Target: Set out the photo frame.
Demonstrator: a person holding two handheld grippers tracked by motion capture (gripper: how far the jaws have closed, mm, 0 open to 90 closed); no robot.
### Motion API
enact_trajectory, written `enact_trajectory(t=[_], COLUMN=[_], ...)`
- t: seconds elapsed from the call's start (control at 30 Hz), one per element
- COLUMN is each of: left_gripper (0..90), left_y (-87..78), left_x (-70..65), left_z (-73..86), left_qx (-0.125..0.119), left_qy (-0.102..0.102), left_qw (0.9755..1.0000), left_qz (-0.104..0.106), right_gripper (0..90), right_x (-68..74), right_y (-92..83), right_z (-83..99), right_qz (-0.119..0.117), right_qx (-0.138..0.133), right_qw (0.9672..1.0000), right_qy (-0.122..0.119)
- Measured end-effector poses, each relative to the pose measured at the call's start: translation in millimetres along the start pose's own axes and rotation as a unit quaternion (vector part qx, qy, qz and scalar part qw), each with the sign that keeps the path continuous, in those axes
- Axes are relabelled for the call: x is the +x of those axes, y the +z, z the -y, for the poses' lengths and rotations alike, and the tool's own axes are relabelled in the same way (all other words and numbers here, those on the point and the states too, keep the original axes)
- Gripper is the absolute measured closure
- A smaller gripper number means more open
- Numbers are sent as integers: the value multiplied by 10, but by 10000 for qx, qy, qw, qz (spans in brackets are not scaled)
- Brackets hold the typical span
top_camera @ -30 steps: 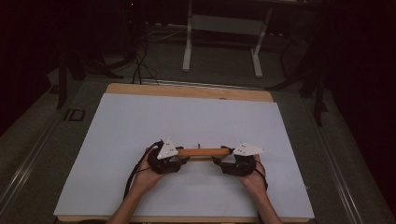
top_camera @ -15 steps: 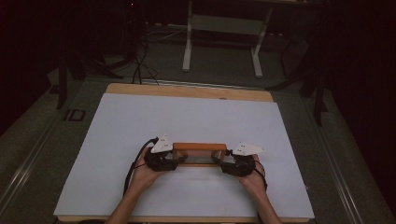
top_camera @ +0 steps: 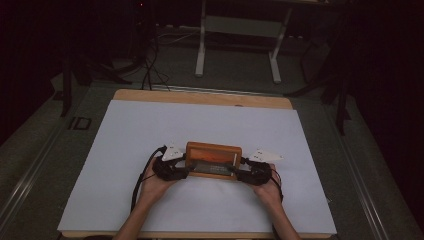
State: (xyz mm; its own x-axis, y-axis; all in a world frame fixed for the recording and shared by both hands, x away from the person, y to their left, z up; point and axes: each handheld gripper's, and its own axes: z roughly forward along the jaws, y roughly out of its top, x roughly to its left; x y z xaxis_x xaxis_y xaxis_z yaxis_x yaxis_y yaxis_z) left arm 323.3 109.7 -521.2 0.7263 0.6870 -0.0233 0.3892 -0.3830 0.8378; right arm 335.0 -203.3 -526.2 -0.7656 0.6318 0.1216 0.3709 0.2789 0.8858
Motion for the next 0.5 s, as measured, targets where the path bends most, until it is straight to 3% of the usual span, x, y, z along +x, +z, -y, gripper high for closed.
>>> enact_trajectory(t=[0.5], left_gripper=[583], left_y=[-103], left_x=[36], left_z=[43], left_qx=[4], left_qy=[-73], left_qw=[9998], left_qz=[-163], right_gripper=[476], right_x=[-101], right_y=[165], right_z=[-61], right_qz=[-303], right_qx=[-133], right_qw=[9995], right_qy=[4])
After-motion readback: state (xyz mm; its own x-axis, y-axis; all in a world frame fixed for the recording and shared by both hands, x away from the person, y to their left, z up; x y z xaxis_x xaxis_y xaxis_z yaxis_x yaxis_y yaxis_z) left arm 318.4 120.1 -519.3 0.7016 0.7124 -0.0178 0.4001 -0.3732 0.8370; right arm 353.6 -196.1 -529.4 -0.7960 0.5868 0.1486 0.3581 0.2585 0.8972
